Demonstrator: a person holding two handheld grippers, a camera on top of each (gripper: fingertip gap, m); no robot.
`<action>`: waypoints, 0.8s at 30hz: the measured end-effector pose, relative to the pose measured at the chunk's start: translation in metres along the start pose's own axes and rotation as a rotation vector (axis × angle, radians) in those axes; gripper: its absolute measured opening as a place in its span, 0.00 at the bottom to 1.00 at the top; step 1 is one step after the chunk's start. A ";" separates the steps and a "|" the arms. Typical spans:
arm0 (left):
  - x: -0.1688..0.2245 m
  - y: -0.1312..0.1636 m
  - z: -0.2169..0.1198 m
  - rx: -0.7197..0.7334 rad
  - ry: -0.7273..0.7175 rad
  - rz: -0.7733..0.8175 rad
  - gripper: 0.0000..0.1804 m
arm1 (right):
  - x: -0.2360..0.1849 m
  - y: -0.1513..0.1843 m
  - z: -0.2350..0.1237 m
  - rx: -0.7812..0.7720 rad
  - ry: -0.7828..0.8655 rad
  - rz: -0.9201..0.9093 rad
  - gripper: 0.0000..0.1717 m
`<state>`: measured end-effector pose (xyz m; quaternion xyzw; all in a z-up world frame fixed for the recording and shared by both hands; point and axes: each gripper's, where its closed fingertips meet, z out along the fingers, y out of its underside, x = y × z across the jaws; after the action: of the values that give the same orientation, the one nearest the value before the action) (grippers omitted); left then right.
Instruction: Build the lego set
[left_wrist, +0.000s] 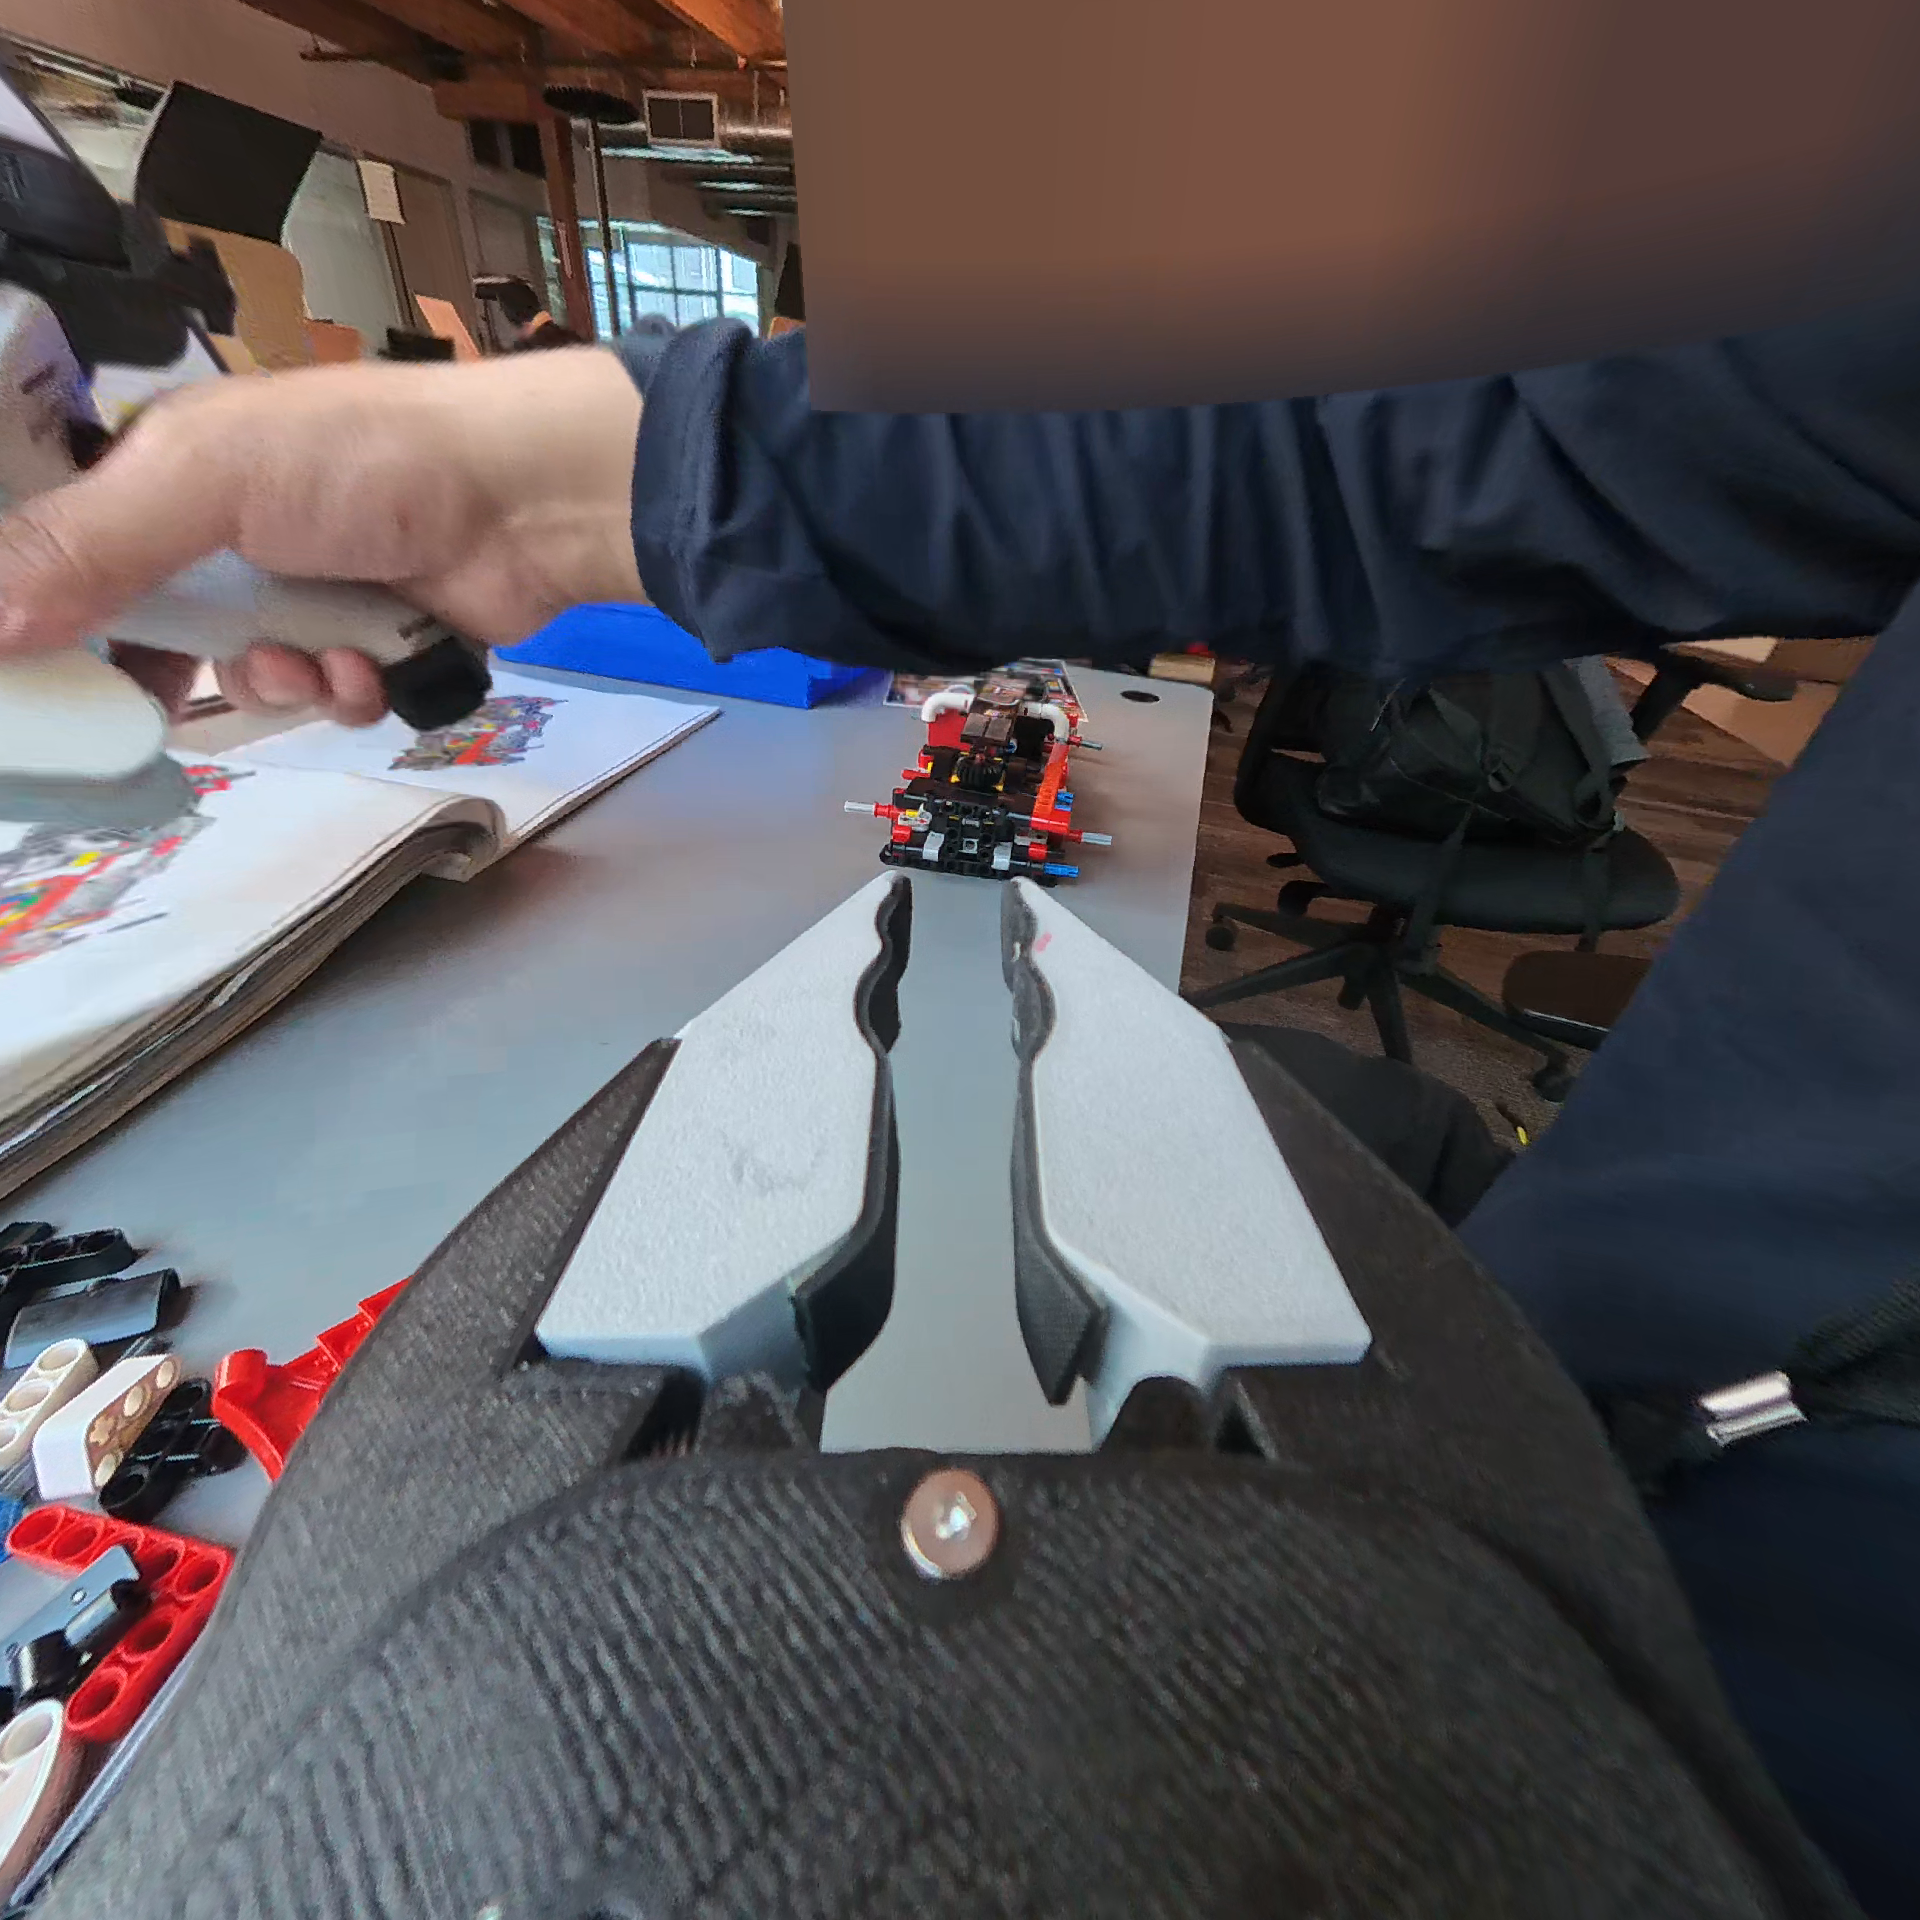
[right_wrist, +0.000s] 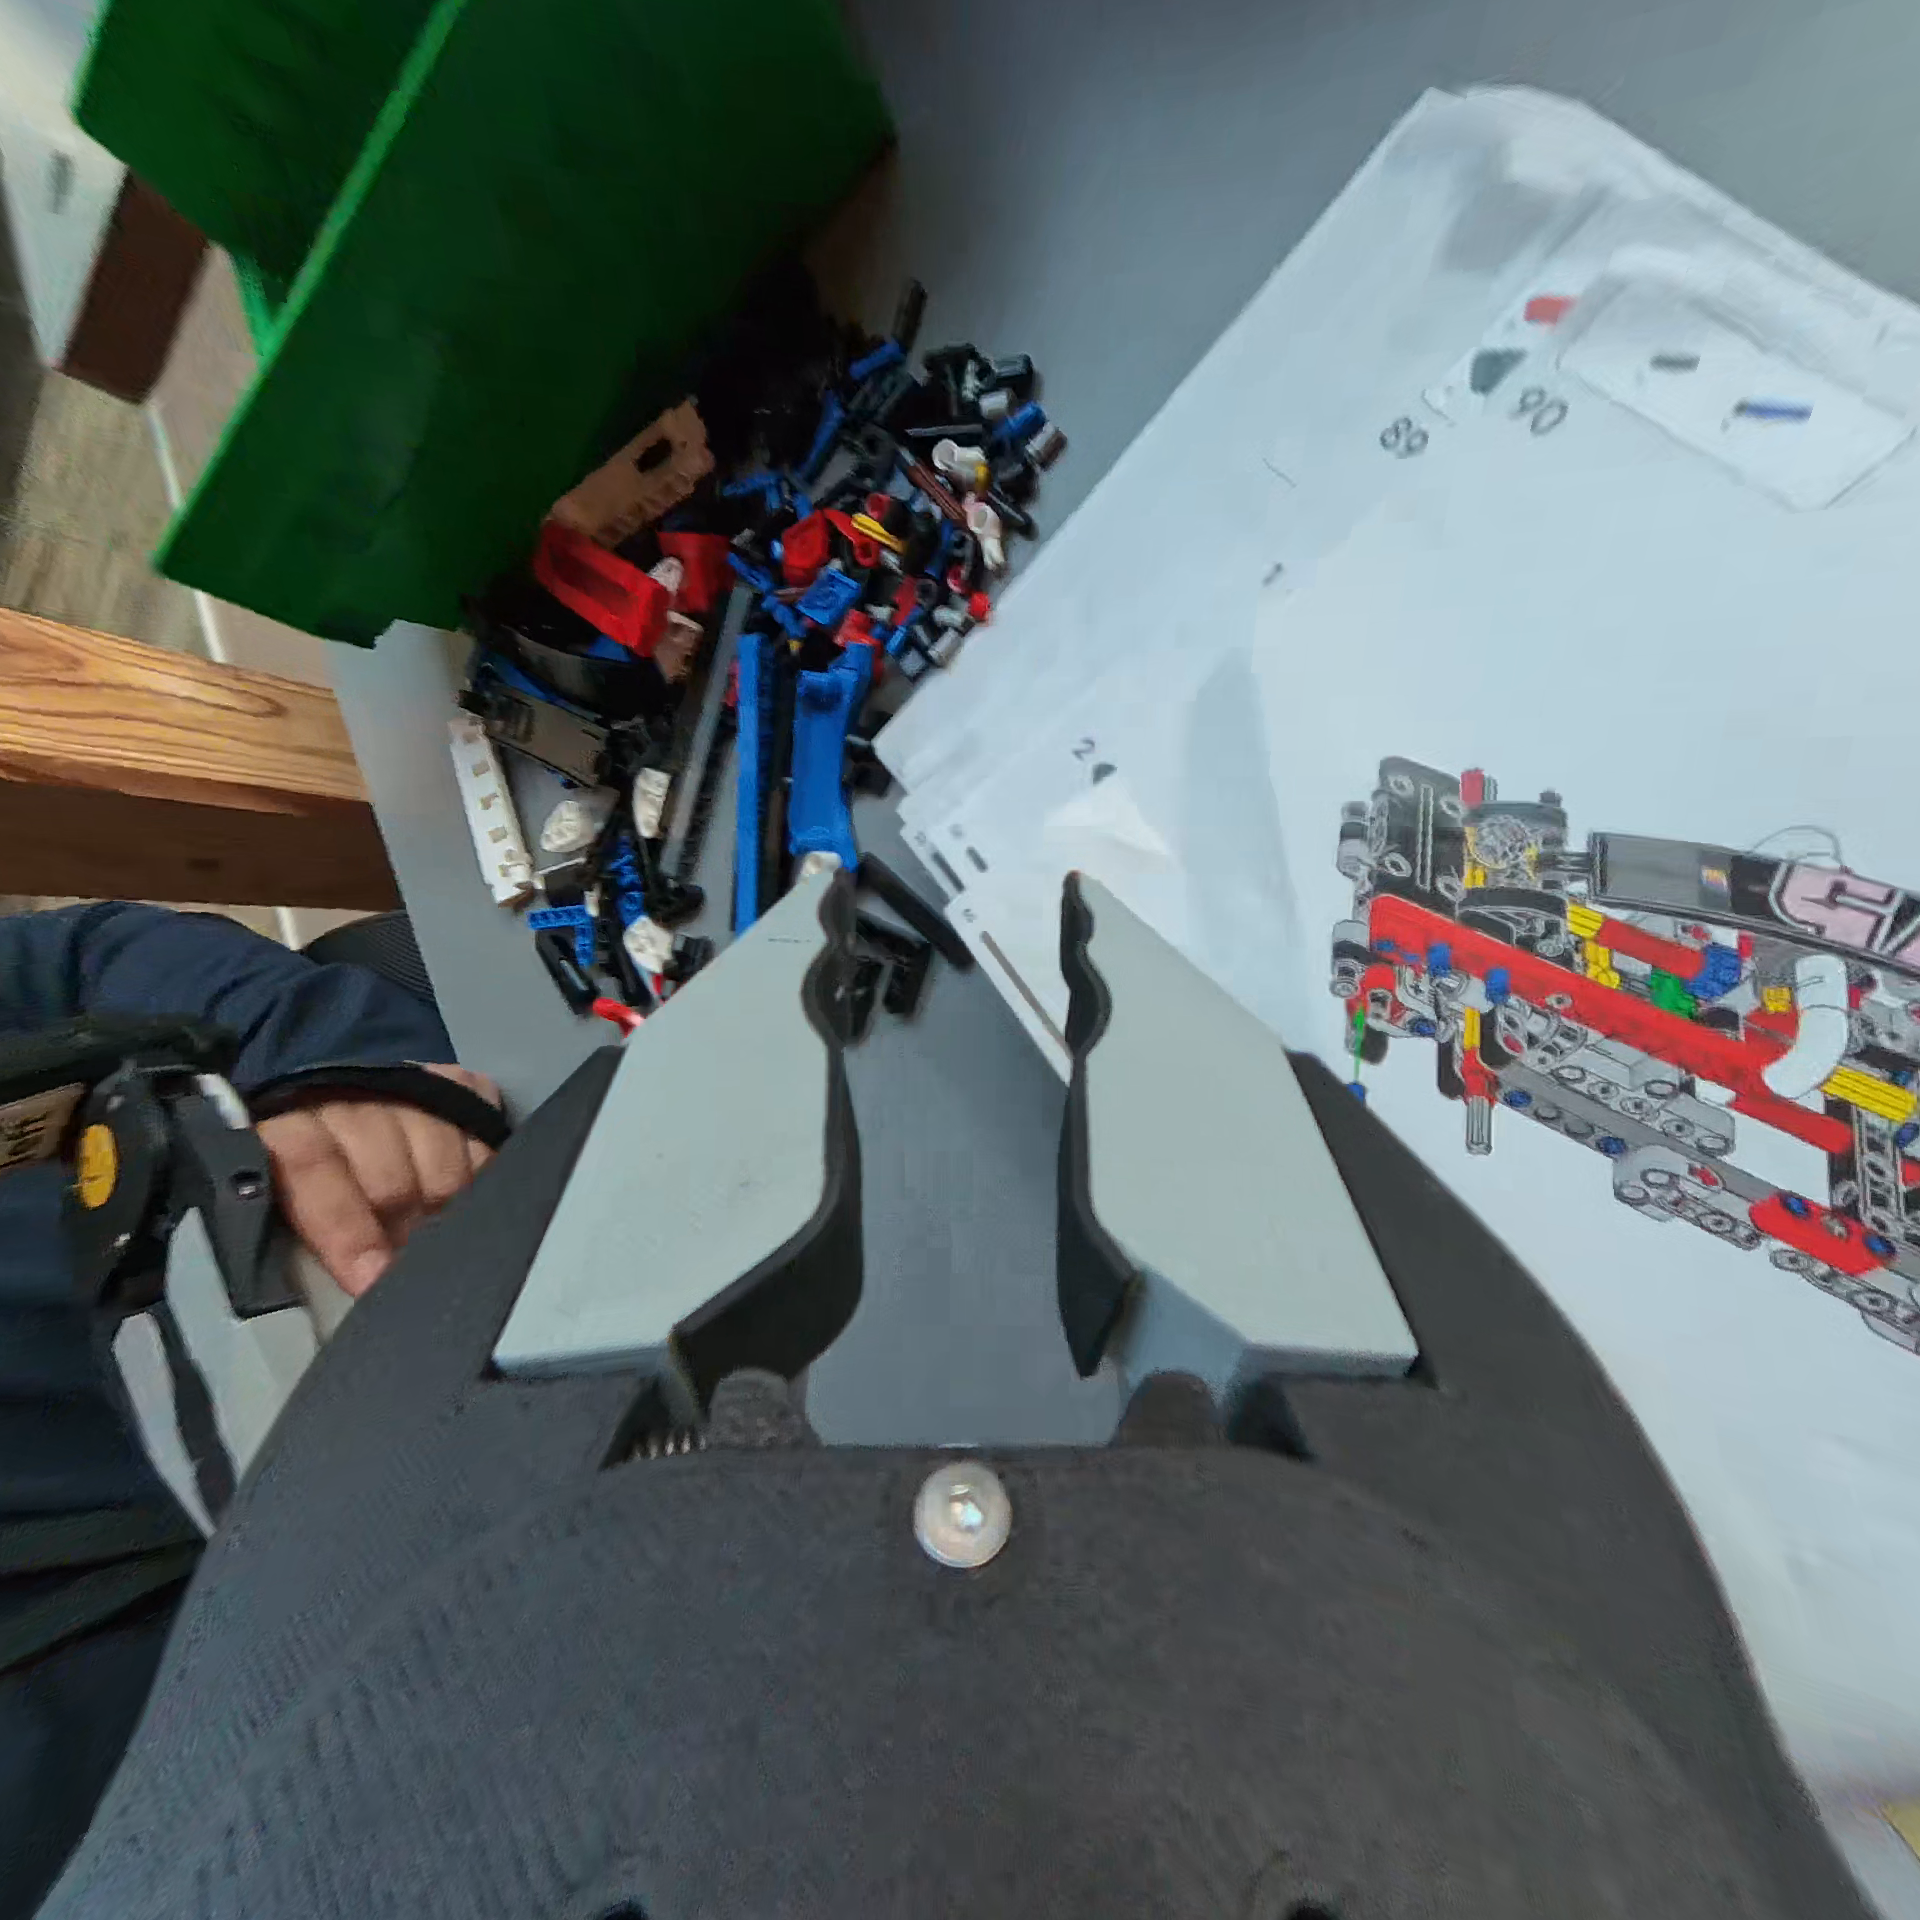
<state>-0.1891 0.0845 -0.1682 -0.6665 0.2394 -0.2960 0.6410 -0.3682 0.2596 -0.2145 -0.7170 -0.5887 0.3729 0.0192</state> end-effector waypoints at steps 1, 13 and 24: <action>0.000 0.000 0.000 0.002 0.002 0.003 0.08 | -0.008 -0.006 -0.011 0.024 -0.013 -0.016 0.24; 0.006 0.010 0.008 -0.076 0.022 0.009 0.24 | -0.088 0.127 -0.234 0.450 0.193 -0.277 0.31; 0.013 0.073 0.118 -0.530 0.066 0.082 0.47 | 0.014 0.386 -0.302 0.650 0.432 0.078 0.36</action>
<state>-0.0927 0.1554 -0.2403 -0.7908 0.3561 -0.2186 0.4472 0.1206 0.2773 -0.1842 -0.7574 -0.3945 0.3810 0.3543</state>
